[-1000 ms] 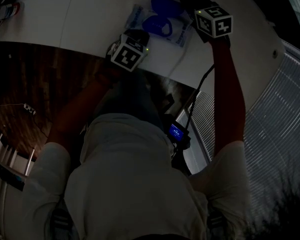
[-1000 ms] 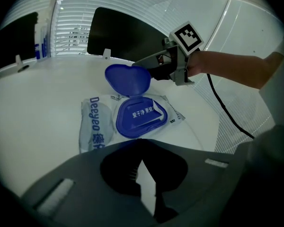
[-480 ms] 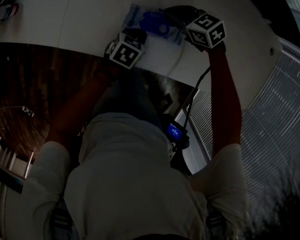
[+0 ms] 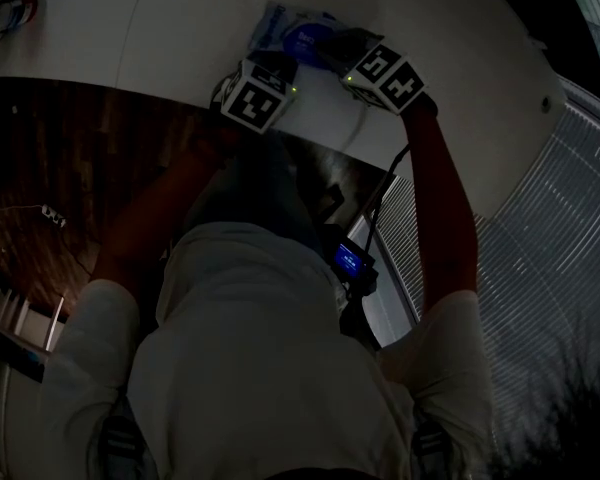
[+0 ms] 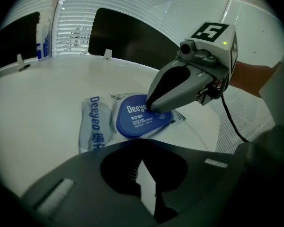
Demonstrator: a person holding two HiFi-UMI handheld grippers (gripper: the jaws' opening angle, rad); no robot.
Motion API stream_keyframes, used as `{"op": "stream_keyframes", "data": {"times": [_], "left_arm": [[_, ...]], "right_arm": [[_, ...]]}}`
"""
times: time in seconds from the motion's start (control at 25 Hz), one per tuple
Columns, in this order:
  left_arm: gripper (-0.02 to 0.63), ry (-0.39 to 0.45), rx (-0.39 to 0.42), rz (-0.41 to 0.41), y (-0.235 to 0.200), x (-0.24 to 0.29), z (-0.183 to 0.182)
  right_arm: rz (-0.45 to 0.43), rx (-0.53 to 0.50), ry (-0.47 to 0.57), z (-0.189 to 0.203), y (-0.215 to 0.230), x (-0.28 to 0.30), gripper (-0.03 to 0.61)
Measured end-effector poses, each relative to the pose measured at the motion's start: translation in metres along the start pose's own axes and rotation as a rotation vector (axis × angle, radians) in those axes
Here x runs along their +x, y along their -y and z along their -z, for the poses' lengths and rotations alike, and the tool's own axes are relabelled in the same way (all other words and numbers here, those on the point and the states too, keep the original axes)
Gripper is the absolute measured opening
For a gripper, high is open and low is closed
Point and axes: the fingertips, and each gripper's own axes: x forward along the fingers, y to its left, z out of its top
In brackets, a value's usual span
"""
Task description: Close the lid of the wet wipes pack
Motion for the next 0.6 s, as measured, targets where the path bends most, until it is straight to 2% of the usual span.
{"op": "stream_keyframes", "data": {"times": [0.12,0.52,0.6], "left_arm": [[0.002,-0.018,-0.001,-0.004,0.000,0.000,0.004],[0.002,0.003,0.001,0.005,0.000,-0.004,-0.001],[0.002,-0.018,-0.005,-0.001,-0.003,-0.004,0.006]], "right_arm": [[0.013,-0.016,-0.029,0.004,-0.002,0.004,0.000],[0.078,-0.031,-0.073,0.006,0.001,0.014,0.001],[0.095,-0.047,-0.085,0.006,0.002,0.016,0.002]]}}
